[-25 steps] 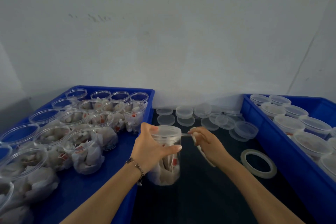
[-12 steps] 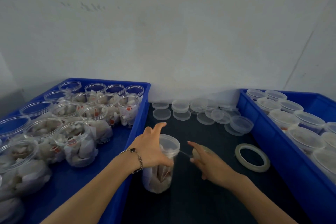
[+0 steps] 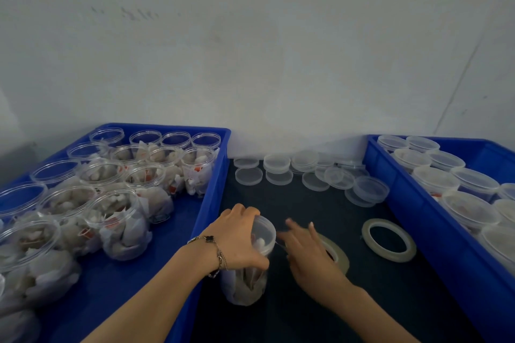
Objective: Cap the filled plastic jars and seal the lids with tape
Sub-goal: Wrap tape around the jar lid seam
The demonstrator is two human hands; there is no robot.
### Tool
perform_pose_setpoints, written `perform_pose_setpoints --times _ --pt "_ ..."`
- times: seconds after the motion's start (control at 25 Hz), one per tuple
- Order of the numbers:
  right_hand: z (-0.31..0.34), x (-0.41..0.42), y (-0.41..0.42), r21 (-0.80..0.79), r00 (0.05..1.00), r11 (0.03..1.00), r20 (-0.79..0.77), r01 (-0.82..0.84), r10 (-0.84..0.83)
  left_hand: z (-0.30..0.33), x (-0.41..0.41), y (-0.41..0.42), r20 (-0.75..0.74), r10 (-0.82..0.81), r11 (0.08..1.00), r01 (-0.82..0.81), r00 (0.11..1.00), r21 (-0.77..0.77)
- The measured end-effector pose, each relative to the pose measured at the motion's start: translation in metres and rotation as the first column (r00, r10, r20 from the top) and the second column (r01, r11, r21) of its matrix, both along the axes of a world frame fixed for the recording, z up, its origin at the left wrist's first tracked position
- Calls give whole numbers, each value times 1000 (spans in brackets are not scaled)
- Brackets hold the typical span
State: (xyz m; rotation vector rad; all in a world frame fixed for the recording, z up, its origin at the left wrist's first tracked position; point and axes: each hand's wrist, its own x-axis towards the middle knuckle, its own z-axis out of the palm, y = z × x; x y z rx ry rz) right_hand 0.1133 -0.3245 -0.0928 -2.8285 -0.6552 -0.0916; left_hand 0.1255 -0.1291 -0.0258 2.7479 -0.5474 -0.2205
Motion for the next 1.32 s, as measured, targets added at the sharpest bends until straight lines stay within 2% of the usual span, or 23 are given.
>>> perform_pose_setpoints --times 0.12,0.24,0.4,0.6,0.76,0.84,1.0,1.16,1.32 --pt "8 -2 -4 280 992 956 -70 -83 107 -1 1 4 -12 6 1000 -7 1000 -9" --pt "4 -9 0 385 995 920 -34 -71 91 -2 2 6 -24 12 1000 -12 1000 -16" --pt "12 -13 4 287 993 953 97 -93 68 -2 0 5 -10 15 999 -15 1000 32" --pt "25 -9 6 202 990 970 25 -138 136 0 -1 3 -11 22 998 -21 1000 54" --pt "29 -6 6 81 984 984 85 -161 154 2 -3 3 11 3 998 -4 1000 61" --pt "27 -5 6 89 980 979 93 -182 174 4 -4 4 44 -26 998 23 999 64" --pt "21 -2 6 225 979 954 84 -199 185 3 -9 2 134 -55 995 43 989 91" --pt "12 3 9 236 977 957 170 -168 130 2 -7 -1 180 -38 994 18 983 111" --pt "8 16 14 249 987 964 150 -89 52 0 -1 0 209 3 993 -28 978 118"
